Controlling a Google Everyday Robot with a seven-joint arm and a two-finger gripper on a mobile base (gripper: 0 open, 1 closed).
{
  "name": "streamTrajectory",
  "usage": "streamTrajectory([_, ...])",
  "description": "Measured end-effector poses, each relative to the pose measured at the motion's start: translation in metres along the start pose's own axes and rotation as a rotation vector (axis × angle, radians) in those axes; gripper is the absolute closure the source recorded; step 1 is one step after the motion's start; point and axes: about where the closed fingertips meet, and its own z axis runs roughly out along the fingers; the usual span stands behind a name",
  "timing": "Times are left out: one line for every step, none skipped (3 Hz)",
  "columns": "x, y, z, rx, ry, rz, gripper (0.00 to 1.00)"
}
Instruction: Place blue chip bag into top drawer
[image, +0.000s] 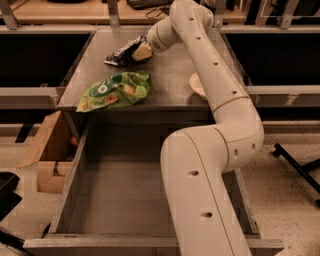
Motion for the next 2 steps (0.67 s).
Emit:
streamTrajectory([0.0000, 0.0000, 0.0001, 0.000, 0.000, 0.000, 0.72])
streamTrajectory([0.0000, 0.0001, 0.0000, 0.000, 0.000, 0.000, 0.96])
